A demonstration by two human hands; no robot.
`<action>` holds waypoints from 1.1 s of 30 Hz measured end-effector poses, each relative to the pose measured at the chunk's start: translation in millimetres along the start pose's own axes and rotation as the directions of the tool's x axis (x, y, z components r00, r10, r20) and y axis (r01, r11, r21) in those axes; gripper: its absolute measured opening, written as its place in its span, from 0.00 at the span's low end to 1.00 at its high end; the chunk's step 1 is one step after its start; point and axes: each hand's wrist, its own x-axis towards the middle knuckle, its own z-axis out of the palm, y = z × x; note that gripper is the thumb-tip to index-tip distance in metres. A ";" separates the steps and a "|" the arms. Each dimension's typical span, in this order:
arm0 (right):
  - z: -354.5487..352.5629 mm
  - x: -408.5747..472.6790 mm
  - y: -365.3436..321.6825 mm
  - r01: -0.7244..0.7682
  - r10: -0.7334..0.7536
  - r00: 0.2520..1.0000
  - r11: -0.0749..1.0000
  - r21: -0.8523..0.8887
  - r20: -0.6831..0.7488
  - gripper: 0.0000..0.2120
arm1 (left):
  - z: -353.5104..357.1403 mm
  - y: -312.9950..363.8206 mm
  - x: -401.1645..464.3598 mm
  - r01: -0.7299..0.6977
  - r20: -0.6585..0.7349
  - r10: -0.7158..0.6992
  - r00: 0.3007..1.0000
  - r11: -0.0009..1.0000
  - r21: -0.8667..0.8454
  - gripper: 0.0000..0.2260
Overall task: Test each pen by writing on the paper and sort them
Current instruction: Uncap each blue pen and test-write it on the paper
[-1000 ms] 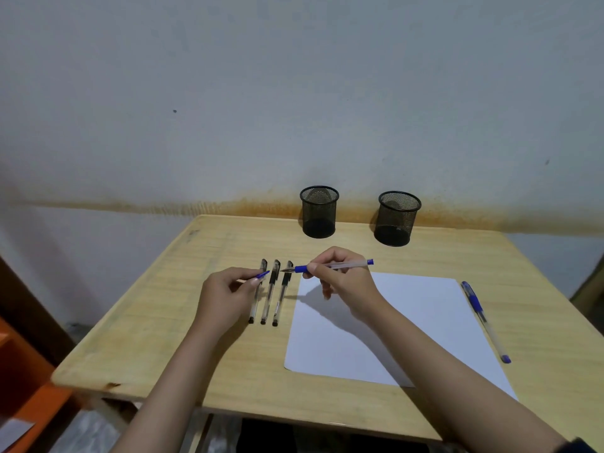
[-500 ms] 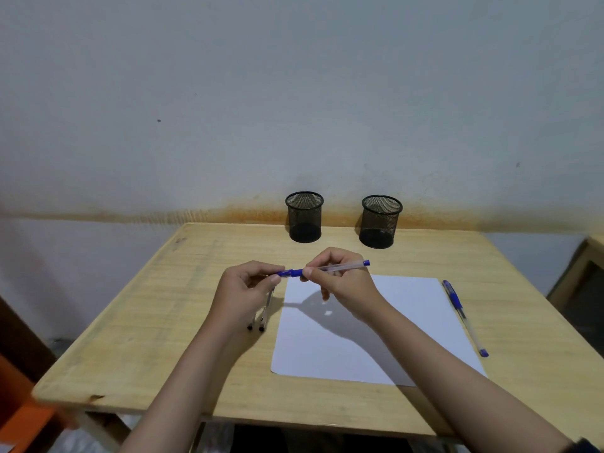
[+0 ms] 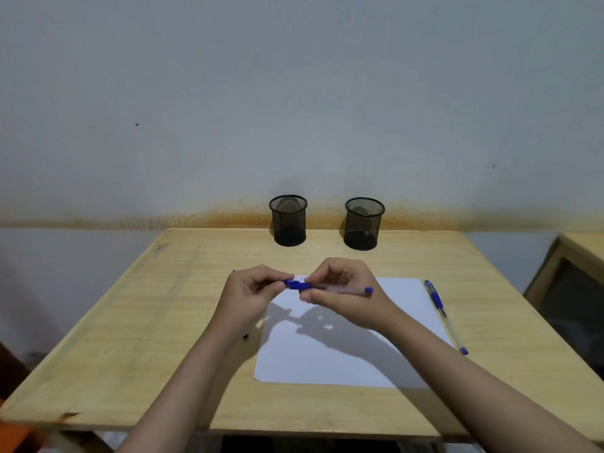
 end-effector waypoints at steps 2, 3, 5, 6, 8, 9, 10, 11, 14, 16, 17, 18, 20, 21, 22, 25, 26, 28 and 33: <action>-12.3 -2.6 -1.5 -0.008 0.010 0.988 1.000 -0.016 0.154 0.05 | -1.0 -0.5 3.4 0.032 0.081 -0.034 0.996 0.999 0.023 0.15; -17.0 -3.8 -1.6 -0.036 0.040 0.979 0.999 -0.022 0.202 0.07 | -0.4 -1.0 4.9 0.046 0.122 -0.050 0.991 0.998 0.039 0.14; -22.5 -6.1 -1.5 -0.110 0.118 0.970 0.993 -0.051 0.212 0.09 | 4.8 -2.7 7.6 0.074 0.172 -0.086 0.981 0.995 0.073 0.13; -23.9 -7.5 -0.5 -0.147 0.156 0.969 0.987 -0.060 0.193 0.08 | 9.2 -4.1 8.3 0.095 0.178 -0.110 0.978 0.992 0.088 0.13; -25.8 -11.2 1.7 -0.226 0.237 0.959 0.971 -0.083 0.158 0.04 | 20.7 -7.3 7.9 0.144 0.167 -0.159 0.973 0.985 0.098 0.13; -26.6 -13.3 3.9 -0.267 0.280 0.949 0.958 -0.106 0.141 0.04 | 27.8 -9.4 6.4 0.162 0.148 -0.174 0.974 0.983 0.090 0.12; -27.6 -15.6 6.9 -0.307 0.323 0.940 0.942 -0.139 0.114 0.03 | 35.1 -12.0 4.5 0.175 0.119 -0.184 0.976 0.981 0.083 0.12; -28.9 -18.2 10.0 -0.342 0.357 0.932 0.925 -0.168 0.069 0.02 | 42.2 -14.5 1.4 0.179 0.086 -0.187 0.979 0.979 0.098 0.11; -36.8 -26.8 25.6 -0.397 0.369 0.916 0.890 -0.226 -0.156 0.05 | 57.1 -23.8 -11.0 0.121 0.083 -0.158 0.984 0.933 0.339 0.17; -46.9 -33.5 35.3 -0.414 0.328 0.887 0.877 -0.244 -0.324 0.06 | 62.2 -36.6 -16.1 0.029 0.170 -0.133 0.976 0.861 0.507 0.21; -53.8 -37.1 39.5 -0.428 0.309 0.862 0.869 -0.250 -0.402 0.06 | 63.7 -42.6 -17.5 -0.005 0.213 -0.142 0.967 0.820 0.572 0.22; -62.0 -40.8 43.7 -0.440 0.287 0.834 0.860 -0.257 -0.471 0.06 | 64.9 -47.9 -18.1 -0.026 0.240 -0.157 0.958 0.786 0.618 0.23; -80.4 -48.1 52.3 -0.458 0.243 0.782 0.848 -0.265 -0.574 0.06 | 65.9 -53.8 -18.0 -0.037 0.250 -0.170 0.953 0.756 0.654 0.23; -89.7 -51.9 55.9 -0.469 0.230 0.755 0.844 -0.261 -0.614 0.05 | 66.1 -54.8 -18.0 -0.041 0.248 -0.164 0.955 0.753 0.657 0.23; -98.6 -55.3 60.1 -0.482 0.224 0.728 0.839 -0.252 -0.648 0.05 | 66.3 -55.2 -18.0 -0.050 0.249 -0.155 0.956 0.751 0.659 0.23; -120.4 -65.4 70.9 -0.543 0.239 0.663 0.806 -0.235 -0.709 0.05 | 66.8 -54.7 -18.2 -0.067 0.251 -0.139 0.958 0.743 0.666 0.23; -125.8 -68.3 74.6 -0.567 0.250 0.645 0.789 -0.234 -0.722 0.05 | 67.1 -54.8 -18.3 -0.065 0.248 -0.139 0.959 0.743 0.667 0.23; -132.9 -72.8 80.9 -0.599 0.256 0.627 0.762 -0.245 -0.736 0.05 | 67.6 -54.2 -18.5 -0.071 0.246 -0.131 0.960 0.740 0.669 0.22; -135.3 -72.8 87.4 -0.631 0.282 0.628 0.729 -0.263 -0.725 0.06 | 67.0 -52.6 -17.2 -0.110 0.277 -0.138 0.951 0.687 0.718 0.23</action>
